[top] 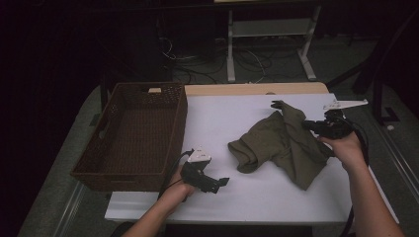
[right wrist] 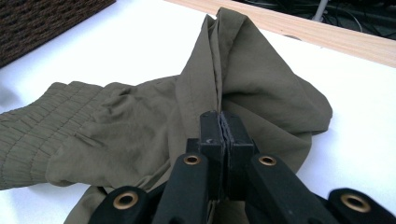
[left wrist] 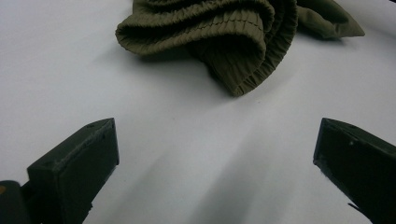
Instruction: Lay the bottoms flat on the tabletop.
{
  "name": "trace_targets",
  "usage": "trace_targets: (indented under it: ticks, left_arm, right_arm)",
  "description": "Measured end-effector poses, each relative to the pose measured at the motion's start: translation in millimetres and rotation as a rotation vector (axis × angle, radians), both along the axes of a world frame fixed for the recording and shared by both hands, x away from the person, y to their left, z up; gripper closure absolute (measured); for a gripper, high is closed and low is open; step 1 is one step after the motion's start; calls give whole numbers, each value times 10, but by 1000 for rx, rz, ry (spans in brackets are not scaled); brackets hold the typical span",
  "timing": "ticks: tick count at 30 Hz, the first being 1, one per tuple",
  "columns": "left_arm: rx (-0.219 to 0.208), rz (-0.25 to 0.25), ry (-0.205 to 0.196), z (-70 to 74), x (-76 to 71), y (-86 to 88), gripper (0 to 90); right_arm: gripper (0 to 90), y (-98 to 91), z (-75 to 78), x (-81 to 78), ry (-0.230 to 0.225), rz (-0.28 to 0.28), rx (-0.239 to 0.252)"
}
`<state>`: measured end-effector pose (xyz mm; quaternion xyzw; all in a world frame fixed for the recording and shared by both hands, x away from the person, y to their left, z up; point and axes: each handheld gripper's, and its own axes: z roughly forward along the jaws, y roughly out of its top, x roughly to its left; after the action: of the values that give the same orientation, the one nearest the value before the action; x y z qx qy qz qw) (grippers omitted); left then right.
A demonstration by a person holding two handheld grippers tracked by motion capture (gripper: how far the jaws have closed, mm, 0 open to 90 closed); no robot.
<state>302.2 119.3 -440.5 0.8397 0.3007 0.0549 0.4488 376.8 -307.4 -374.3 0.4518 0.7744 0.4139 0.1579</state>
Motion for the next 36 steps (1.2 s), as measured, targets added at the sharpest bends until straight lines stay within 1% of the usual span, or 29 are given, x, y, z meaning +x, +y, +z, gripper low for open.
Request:
trace_targets:
  ticks: [17, 25, 36]
  left_arm:
    - [-1, 0, 1, 0, -1, 1, 0]
    - [-1, -1, 1, 1, -2, 1, 0]
    - [-4, 0, 1, 2, -2, 3, 0]
  right_arm:
    - [873, -229, 3, -25, -9, -62, 4]
    - [873, -389, -10, -49, -9, -104, 15]
    - [873, -606, -76, -69, 0, -168, 5]
